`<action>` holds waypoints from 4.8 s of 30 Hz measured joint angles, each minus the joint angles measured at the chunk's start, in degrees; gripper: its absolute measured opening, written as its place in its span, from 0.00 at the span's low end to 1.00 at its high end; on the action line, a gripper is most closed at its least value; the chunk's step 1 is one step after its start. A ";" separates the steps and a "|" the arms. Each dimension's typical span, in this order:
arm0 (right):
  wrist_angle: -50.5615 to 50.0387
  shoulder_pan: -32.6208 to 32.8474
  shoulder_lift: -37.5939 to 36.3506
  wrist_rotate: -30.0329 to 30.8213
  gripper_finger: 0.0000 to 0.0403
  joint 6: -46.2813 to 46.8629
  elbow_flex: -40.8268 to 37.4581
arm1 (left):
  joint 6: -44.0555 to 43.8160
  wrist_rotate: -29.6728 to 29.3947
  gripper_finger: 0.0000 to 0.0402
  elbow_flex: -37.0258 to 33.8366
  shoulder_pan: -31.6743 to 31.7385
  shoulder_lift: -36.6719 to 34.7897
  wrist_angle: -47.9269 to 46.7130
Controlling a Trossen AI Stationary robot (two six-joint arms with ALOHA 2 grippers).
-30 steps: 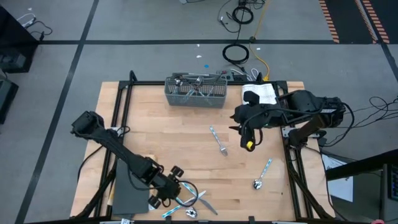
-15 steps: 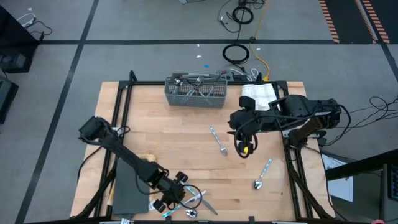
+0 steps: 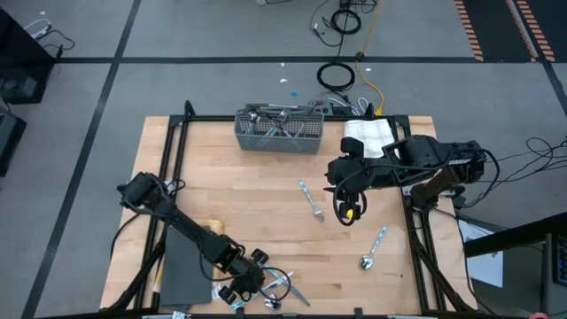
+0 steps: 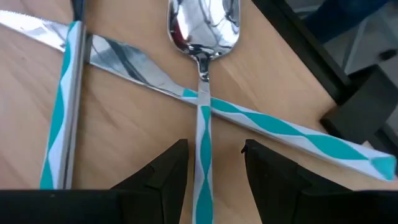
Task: Sort silverware
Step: Put the blue spoon into the silverware basket
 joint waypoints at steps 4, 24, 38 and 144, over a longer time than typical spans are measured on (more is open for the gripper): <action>-0.03 0.30 0.00 0.00 0.37 0.28 0.00 | 0.56 -0.09 0.40 0.00 0.52 1.11 0.25; 0.02 1.16 0.00 0.20 0.37 3.30 0.00 | -3.83 -3.24 0.06 -2.81 1.75 -2.78 -1.42; 0.17 1.16 -0.04 0.26 0.37 2.81 0.00 | -12.78 -27.00 0.06 -2.69 4.48 -22.39 -15.31; -8.79 5.32 -2.17 -3.50 0.37 18.02 -6.66 | 12.73 -7.59 0.41 -7.22 41.88 -30.03 11.17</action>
